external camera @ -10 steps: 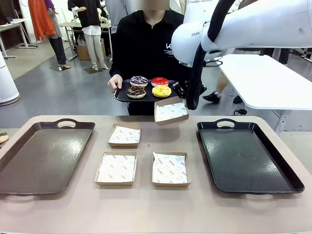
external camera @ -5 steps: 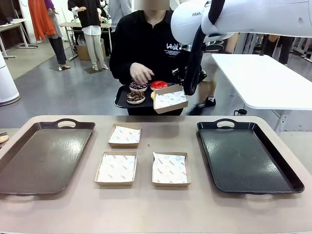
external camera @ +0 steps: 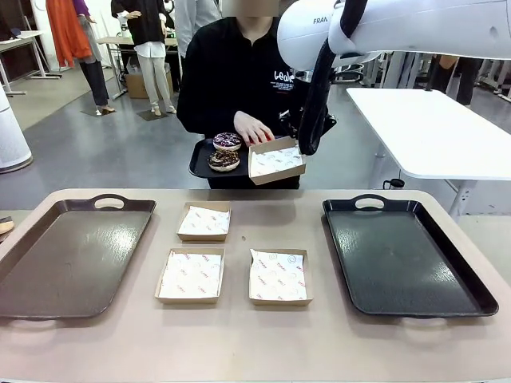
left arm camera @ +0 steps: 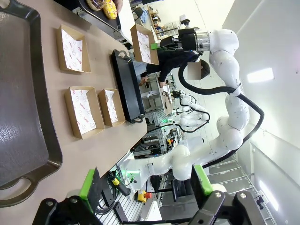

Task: Individually package the donuts and arrange them on the tray.
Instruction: Place the picked Paper togo box on the Handle tray while simultaneously picking up another Paper togo box from the table with the other hand.

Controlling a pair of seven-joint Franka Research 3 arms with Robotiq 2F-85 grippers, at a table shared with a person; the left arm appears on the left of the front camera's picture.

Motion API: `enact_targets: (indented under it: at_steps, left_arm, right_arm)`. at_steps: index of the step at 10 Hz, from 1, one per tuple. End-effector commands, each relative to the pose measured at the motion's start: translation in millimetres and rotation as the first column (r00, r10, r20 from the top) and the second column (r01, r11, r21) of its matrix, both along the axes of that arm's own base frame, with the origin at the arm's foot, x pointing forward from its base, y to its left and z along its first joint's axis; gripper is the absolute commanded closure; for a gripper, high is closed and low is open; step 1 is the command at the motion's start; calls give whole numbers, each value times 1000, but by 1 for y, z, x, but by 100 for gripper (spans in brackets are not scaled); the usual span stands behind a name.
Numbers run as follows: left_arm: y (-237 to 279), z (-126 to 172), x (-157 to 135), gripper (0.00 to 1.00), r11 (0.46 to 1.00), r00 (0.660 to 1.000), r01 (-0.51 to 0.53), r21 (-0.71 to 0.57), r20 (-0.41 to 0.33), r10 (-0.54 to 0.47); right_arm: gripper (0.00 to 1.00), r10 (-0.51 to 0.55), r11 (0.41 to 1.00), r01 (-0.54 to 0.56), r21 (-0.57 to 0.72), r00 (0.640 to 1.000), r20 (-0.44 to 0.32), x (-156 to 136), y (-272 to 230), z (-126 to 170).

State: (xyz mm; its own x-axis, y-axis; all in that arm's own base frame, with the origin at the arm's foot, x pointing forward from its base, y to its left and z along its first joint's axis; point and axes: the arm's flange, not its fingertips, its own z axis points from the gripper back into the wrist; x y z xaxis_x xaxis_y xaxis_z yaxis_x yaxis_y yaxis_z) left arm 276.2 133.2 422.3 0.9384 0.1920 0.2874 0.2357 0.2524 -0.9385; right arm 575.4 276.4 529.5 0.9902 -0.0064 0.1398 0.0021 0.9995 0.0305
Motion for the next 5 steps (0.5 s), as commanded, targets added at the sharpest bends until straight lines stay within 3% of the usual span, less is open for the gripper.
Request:
enact_targets:
  at_steps: [1, 5]
  left_arm:
    - [2, 1, 1, 0, 1000, 1000, -4, -15, 25, 4]
    - [2, 1, 1, 0, 1000, 1000, -4, -15, 25, 4]
  right_arm:
    - [100, -2, 1000, 2, -2, 1000, 6, -3, -3, -1]
    - [100, -2, 1000, 2, -2, 1000, 6, -3, -3, -1]
